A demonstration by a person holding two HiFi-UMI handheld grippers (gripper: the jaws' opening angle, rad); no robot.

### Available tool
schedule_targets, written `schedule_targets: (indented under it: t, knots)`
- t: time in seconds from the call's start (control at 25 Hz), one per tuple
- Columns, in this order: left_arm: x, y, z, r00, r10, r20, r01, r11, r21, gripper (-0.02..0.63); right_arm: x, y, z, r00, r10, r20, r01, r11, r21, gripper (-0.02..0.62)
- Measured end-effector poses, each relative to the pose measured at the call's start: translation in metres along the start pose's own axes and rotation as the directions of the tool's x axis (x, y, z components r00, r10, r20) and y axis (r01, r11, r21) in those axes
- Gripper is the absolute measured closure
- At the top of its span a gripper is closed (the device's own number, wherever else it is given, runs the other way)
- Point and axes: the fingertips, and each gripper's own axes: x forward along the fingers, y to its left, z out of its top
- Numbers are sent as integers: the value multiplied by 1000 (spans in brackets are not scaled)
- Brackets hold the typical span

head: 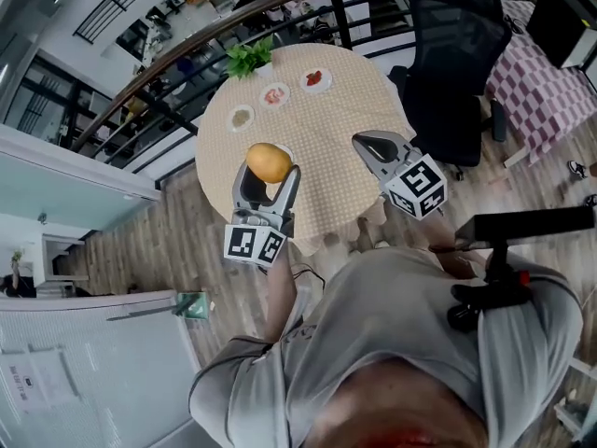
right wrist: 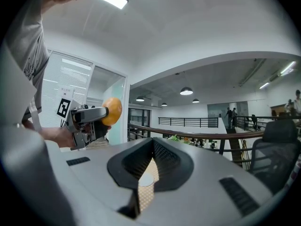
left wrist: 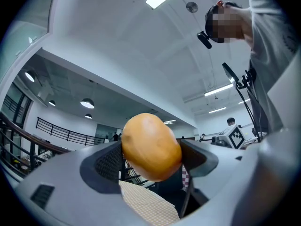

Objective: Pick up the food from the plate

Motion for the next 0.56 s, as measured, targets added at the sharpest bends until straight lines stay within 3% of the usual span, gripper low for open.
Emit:
schedule_targets:
  t: [0.56]
  knots:
    - [-1,14,1,1000,8,-21,-9,1000,-28,215,11,3,2,1000,4,-9,-4,1000,25,580]
